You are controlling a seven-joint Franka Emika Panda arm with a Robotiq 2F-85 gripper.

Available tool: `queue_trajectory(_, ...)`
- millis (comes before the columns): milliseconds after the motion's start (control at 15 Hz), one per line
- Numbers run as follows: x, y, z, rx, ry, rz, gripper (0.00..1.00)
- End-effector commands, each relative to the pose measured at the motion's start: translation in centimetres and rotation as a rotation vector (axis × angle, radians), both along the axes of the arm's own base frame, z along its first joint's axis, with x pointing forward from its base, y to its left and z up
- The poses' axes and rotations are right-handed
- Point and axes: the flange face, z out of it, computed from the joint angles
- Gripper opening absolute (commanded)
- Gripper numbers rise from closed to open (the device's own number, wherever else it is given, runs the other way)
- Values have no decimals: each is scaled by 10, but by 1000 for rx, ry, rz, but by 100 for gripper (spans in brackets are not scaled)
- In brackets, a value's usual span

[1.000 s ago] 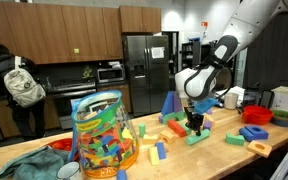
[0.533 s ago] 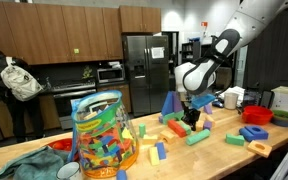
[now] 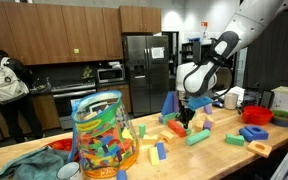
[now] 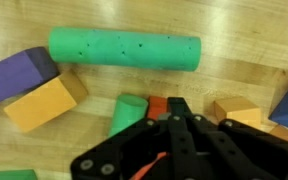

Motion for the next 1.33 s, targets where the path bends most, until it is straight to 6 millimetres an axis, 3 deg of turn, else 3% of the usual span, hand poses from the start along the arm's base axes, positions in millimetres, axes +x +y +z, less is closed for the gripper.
queue_trajectory(0,0,-4,-2,-7,-40,-31,0)
queue_trajectory(600,1,-28,-6,-102,-27,-111,0)
queue_trajectory(1267,-2,-24,-33,-142,46,-143,0)
